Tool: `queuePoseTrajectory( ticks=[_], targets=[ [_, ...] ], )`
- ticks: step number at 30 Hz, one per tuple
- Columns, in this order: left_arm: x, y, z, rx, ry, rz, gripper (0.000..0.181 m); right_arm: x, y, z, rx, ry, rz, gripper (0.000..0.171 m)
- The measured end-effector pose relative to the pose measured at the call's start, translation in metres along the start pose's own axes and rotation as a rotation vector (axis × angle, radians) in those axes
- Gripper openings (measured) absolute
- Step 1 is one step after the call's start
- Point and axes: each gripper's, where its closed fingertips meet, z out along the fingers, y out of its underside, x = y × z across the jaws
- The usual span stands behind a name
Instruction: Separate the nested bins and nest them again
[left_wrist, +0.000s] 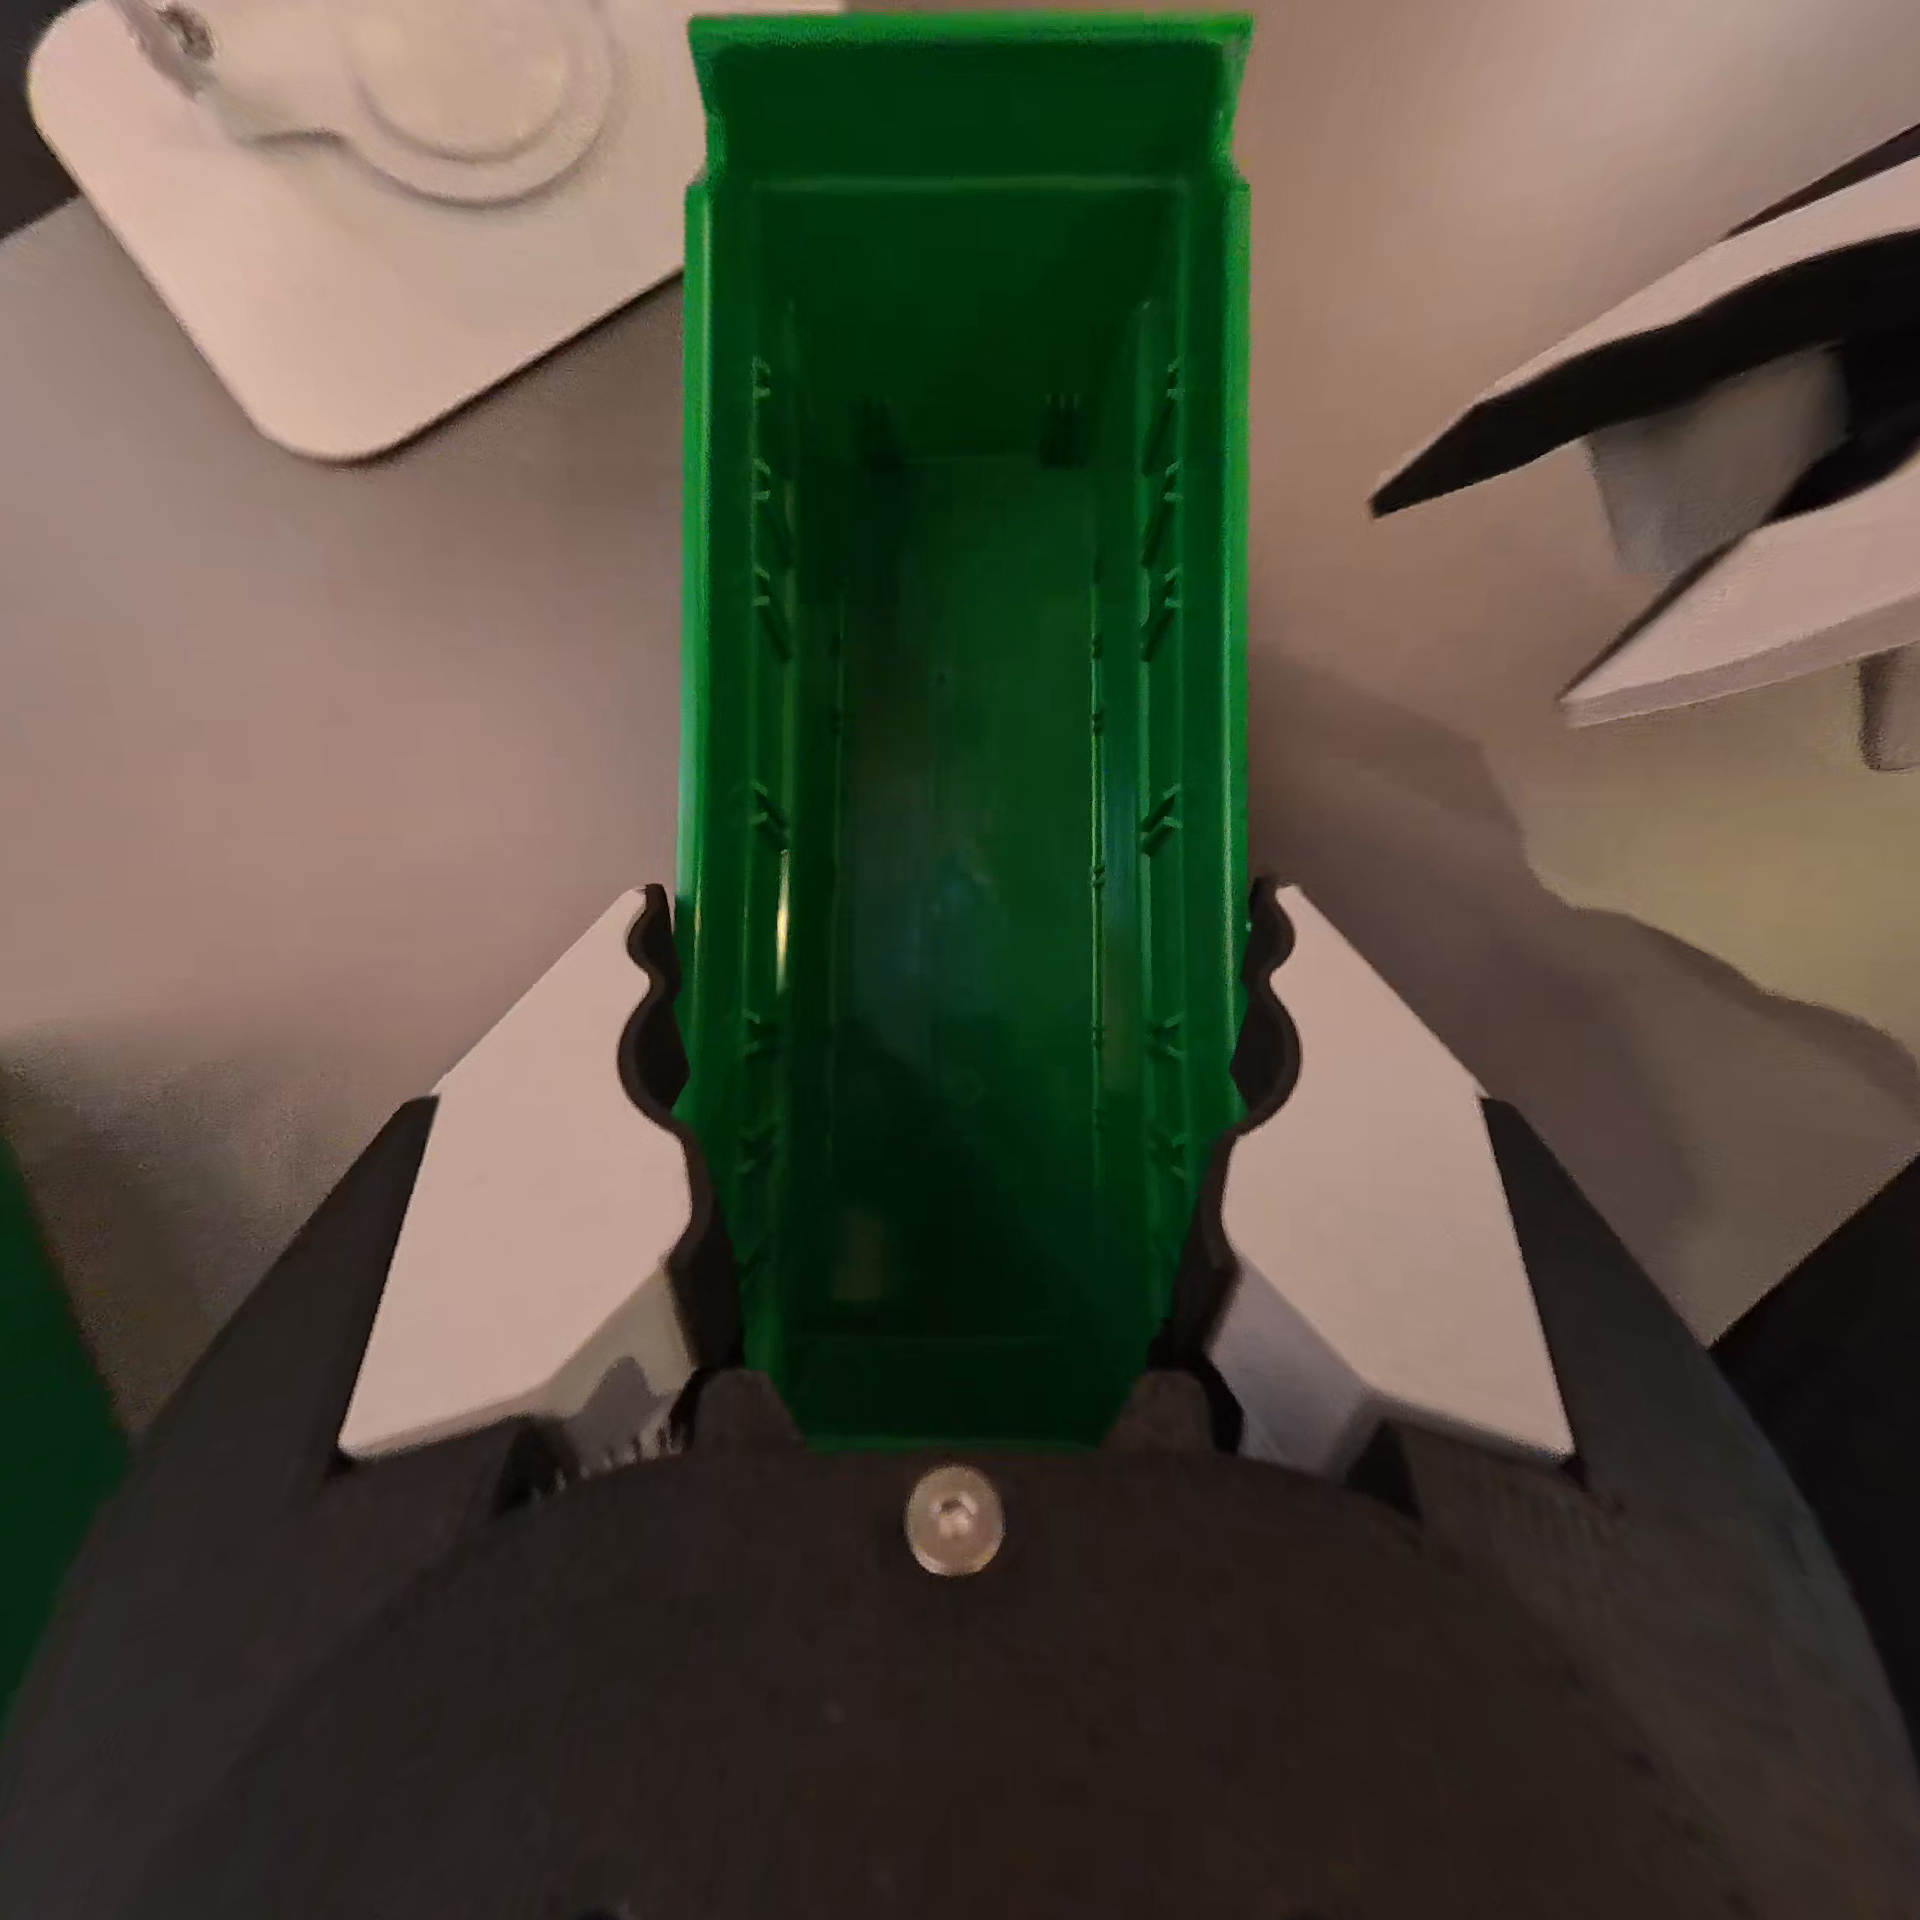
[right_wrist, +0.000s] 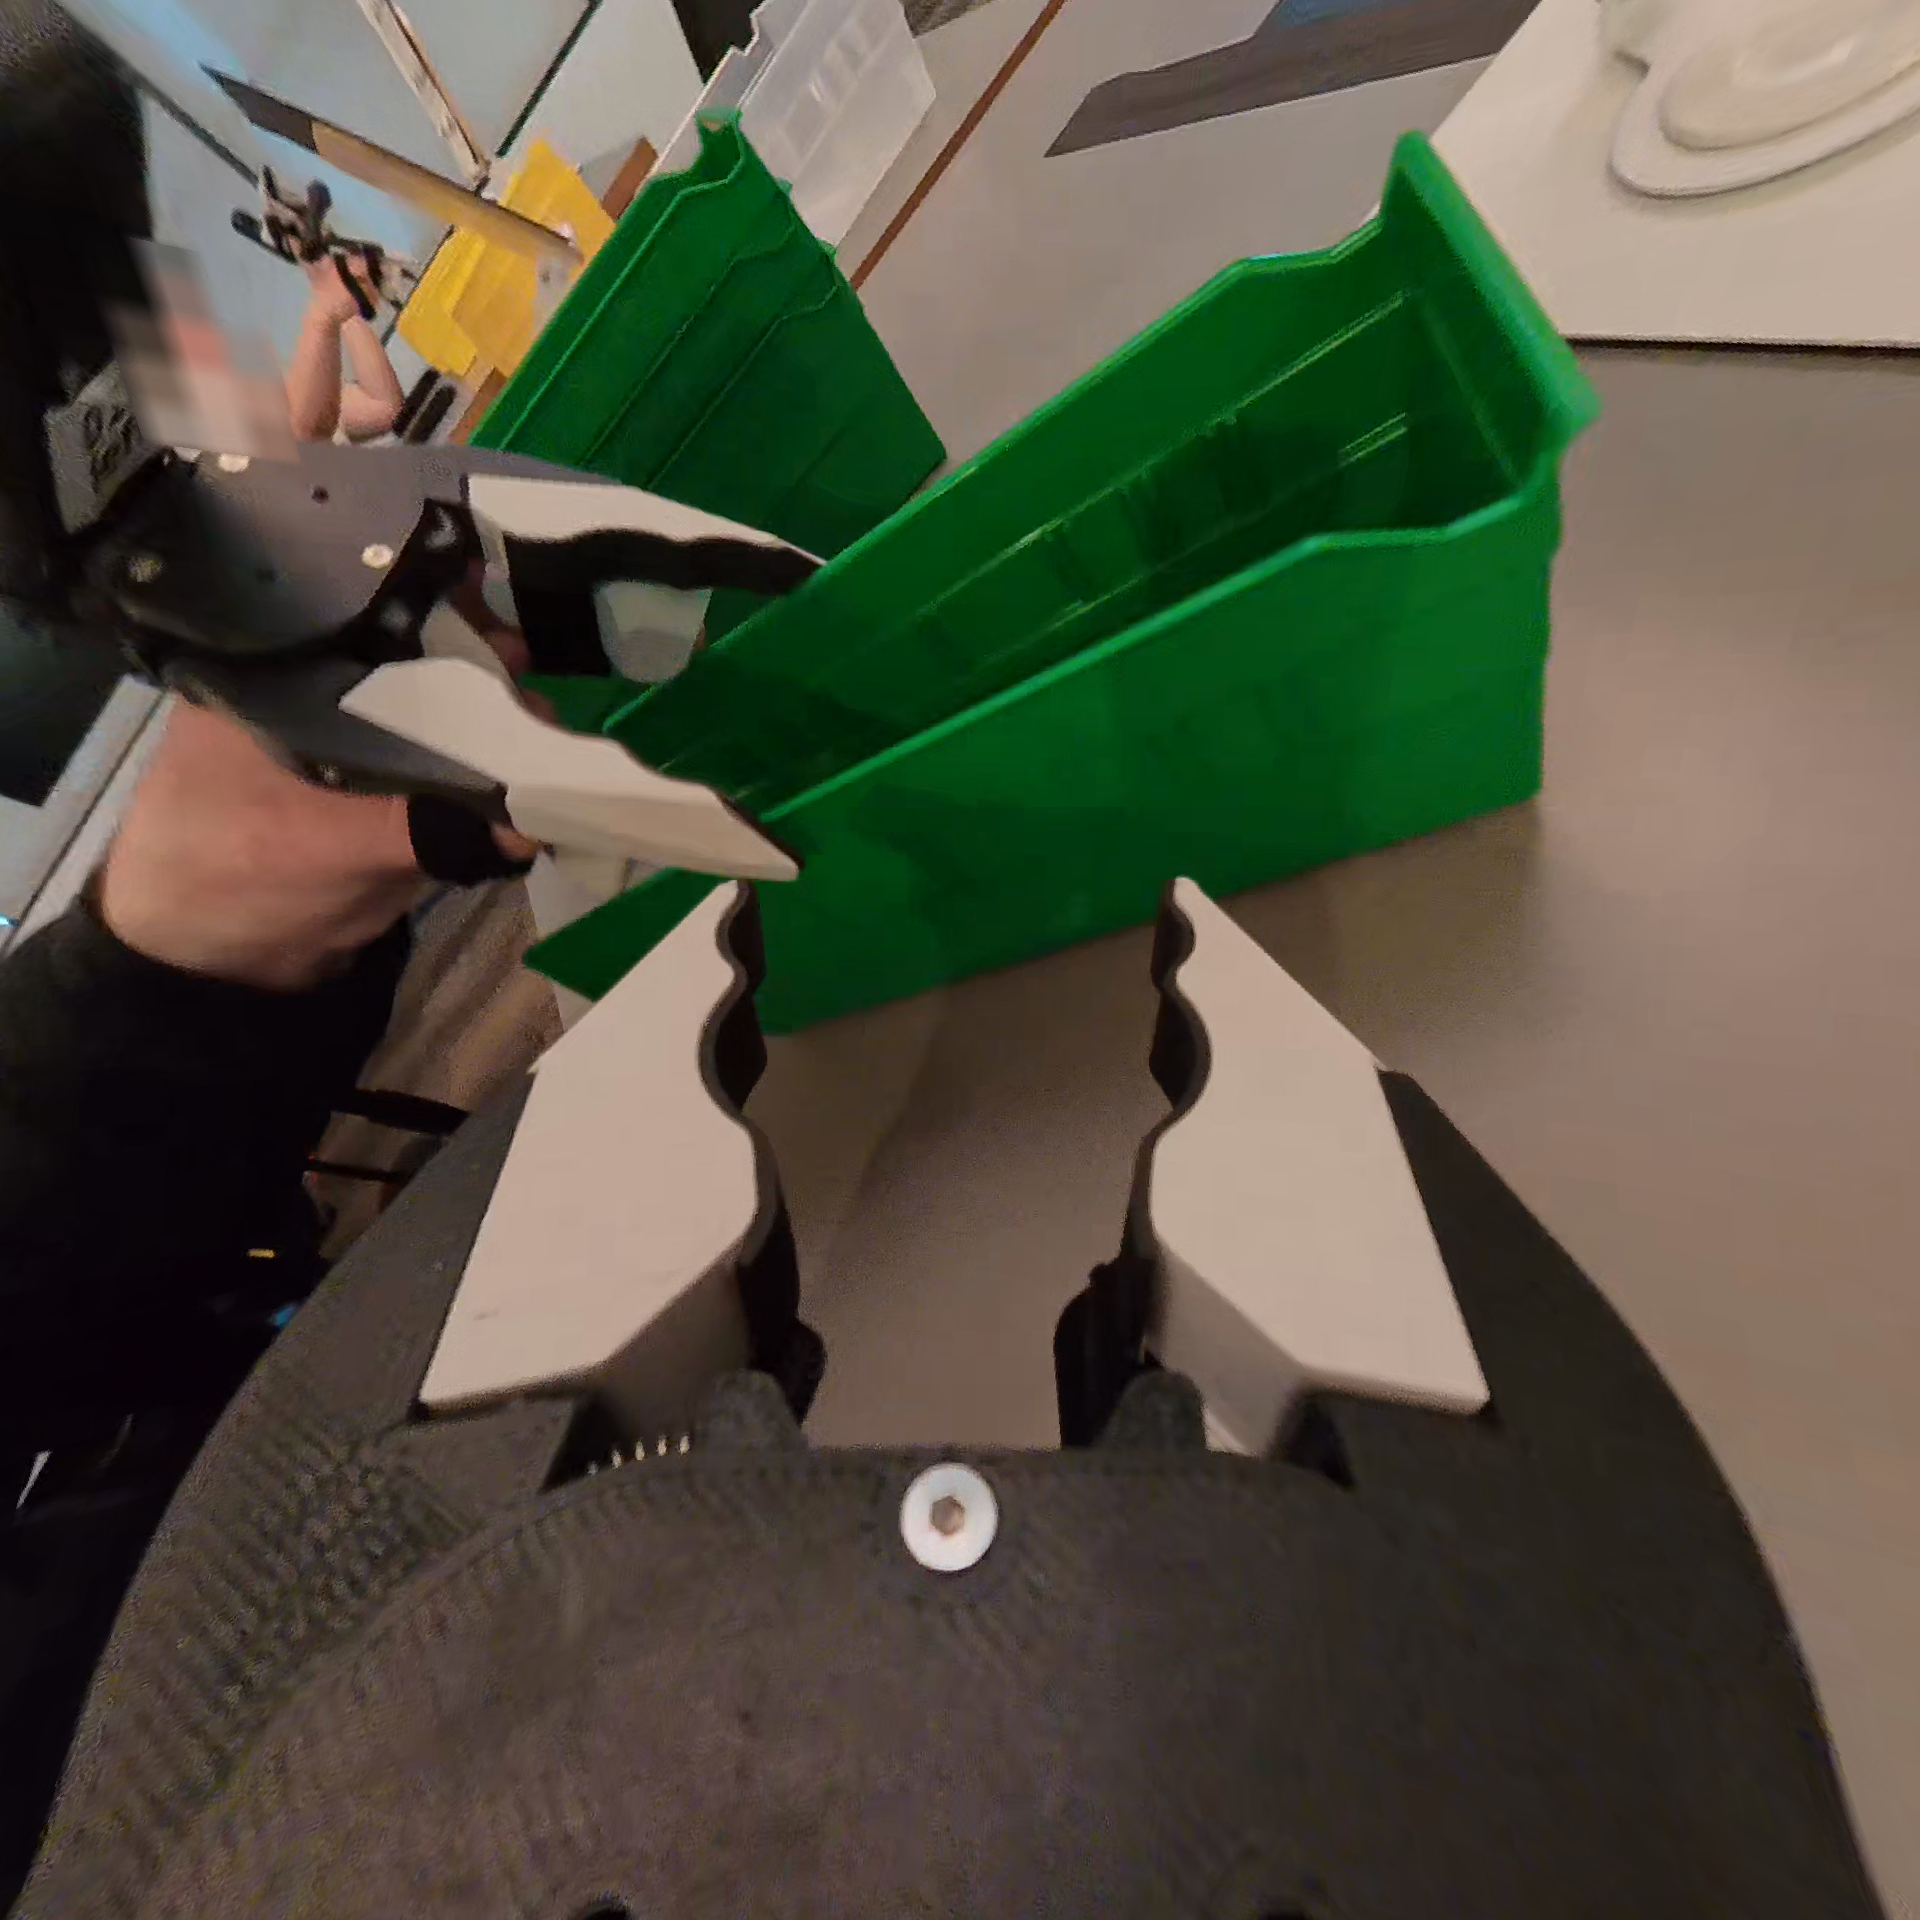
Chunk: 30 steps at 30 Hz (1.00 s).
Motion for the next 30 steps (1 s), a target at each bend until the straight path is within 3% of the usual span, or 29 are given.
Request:
queuePoseTrajectory(
  ticks=[7,12,20,26,30],
  targets=[
    [0.059,-0.012,0.009,0.008,0.066,0.054,0.109,0.011,0.001,-0.002,0.005,0.033,0.097,0.083],
    [0.088,-0.014,0.009,0.016,0.142,0.067,0.106,0.034,0.011,-0.013,-0.084,0.170,0.065,0.064],
    [0.120,-0.013,-0.001,0.040,0.261,0.069,0.100,0.055,0.018,-0.033,-0.235,0.355,-0.071,0.020],
    [0.124,-0.014,-0.020,0.071,0.291,0.095,0.098,0.068,0.026,-0.052,-0.326,0.393,-0.076,0.008],
    [0.085,-0.016,-0.046,0.095,0.188,0.103,0.101,0.083,0.026,-0.076,-0.369,0.440,-0.065,0.007]
  ],
)
